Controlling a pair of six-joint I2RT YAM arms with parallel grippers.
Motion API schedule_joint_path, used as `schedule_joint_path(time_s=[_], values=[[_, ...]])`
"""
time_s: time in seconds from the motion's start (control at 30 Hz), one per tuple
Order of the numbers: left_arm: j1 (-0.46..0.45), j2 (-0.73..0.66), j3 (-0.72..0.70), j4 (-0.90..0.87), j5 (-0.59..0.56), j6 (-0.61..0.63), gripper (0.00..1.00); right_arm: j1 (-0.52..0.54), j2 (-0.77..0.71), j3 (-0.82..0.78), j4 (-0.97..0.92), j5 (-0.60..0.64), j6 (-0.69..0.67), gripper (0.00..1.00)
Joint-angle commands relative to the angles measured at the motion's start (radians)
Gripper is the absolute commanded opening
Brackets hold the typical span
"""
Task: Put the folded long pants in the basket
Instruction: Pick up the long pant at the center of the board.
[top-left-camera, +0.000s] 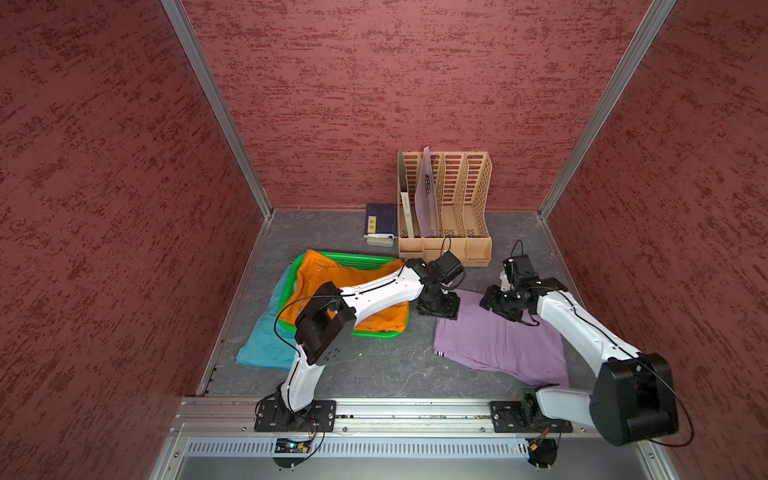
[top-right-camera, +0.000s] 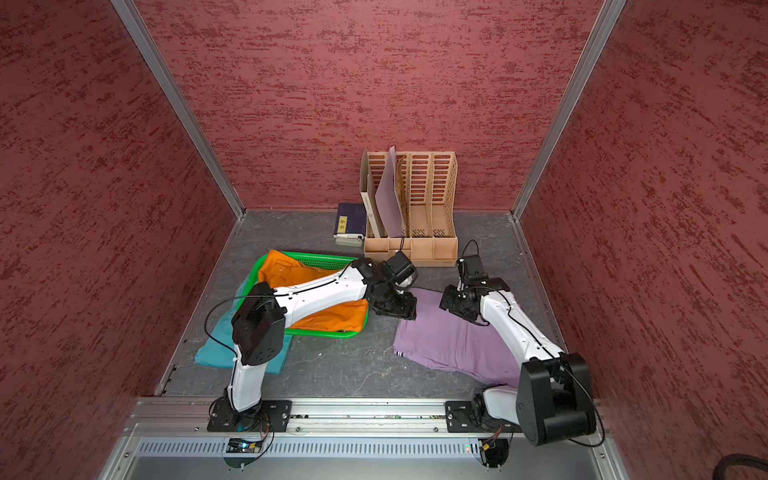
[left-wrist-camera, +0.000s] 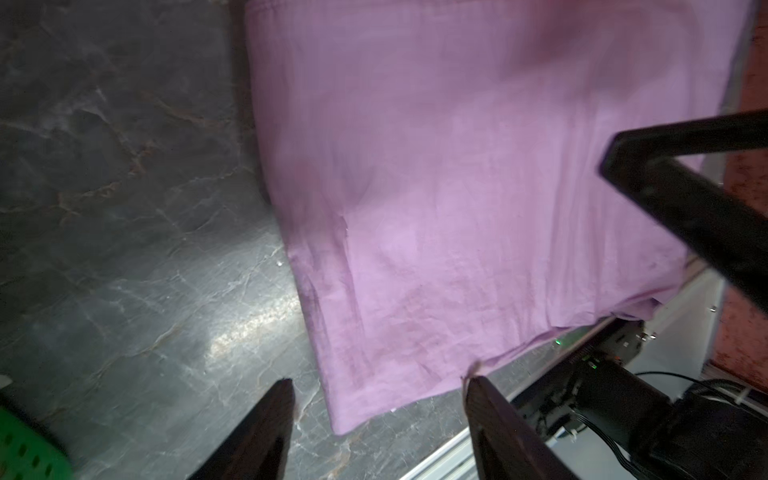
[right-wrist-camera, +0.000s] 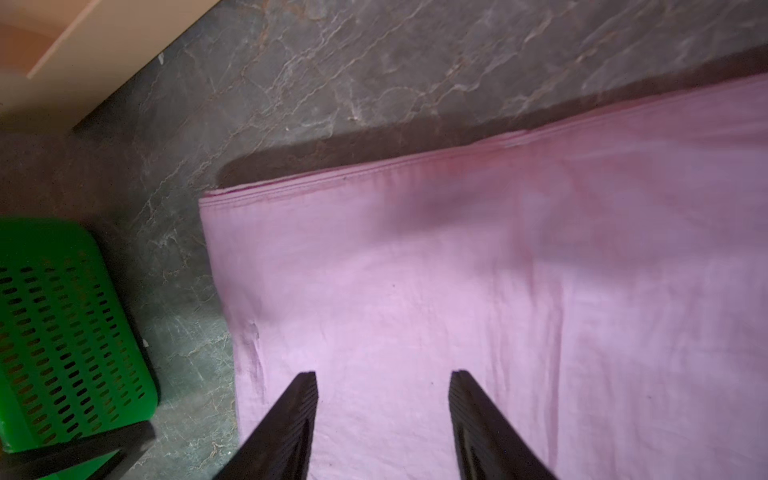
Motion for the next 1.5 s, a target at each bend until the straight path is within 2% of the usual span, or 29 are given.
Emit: schedule_joint_path(time_s=[0.0,0.13,0.27,0.57,0.7,0.83,0.93,1.13,1.23,1.3,1.47], values=[[-0.006,0.045,0.028,-0.001,-0.071,-0.027,0.7,-0.028,-0.011,-0.012,-0.013,-0.006,-0.024,0.57],[-0.006,0.092,0.02,0.029,-0.05,-0.035,0.68,-0.036,-0.011,-0.021,-0.011,-0.015,-0.027,0.57],[-0.006,0.131,0.012,0.056,-0.017,-0.042,0.61,-0.043,-0.018,-0.021,-0.013,-0.016,-0.03,0.57],[-0.01,0.176,-0.021,0.06,-0.045,-0.058,0.47,-0.049,-0.023,-0.005,-0.024,-0.02,-0.036,0.57],[-0.009,0.204,-0.025,0.069,-0.041,-0.058,0.32,-0.053,-0.028,-0.005,-0.028,-0.019,-0.039,0.57],[0.007,0.183,-0.042,0.094,-0.043,-0.051,0.0,-0.059,-0.026,-0.001,-0.04,-0.002,-0.039,0.57],[0.019,0.154,-0.031,0.082,-0.068,-0.035,0.0,-0.073,-0.018,0.003,-0.047,0.009,-0.041,0.57],[0.041,0.095,0.026,-0.038,-0.238,0.002,0.0,-0.112,0.0,0.023,-0.045,0.005,-0.03,0.56],[0.07,0.067,0.008,-0.057,-0.273,0.01,0.0,-0.131,0.008,0.034,-0.046,0.021,-0.02,0.56],[0.09,0.052,-0.017,-0.049,-0.273,0.009,0.0,-0.147,0.011,0.041,-0.053,0.056,-0.013,0.6],[0.112,0.048,-0.032,-0.042,-0.267,0.012,0.0,-0.226,-0.041,-0.015,-0.044,0.27,0.036,0.79]])
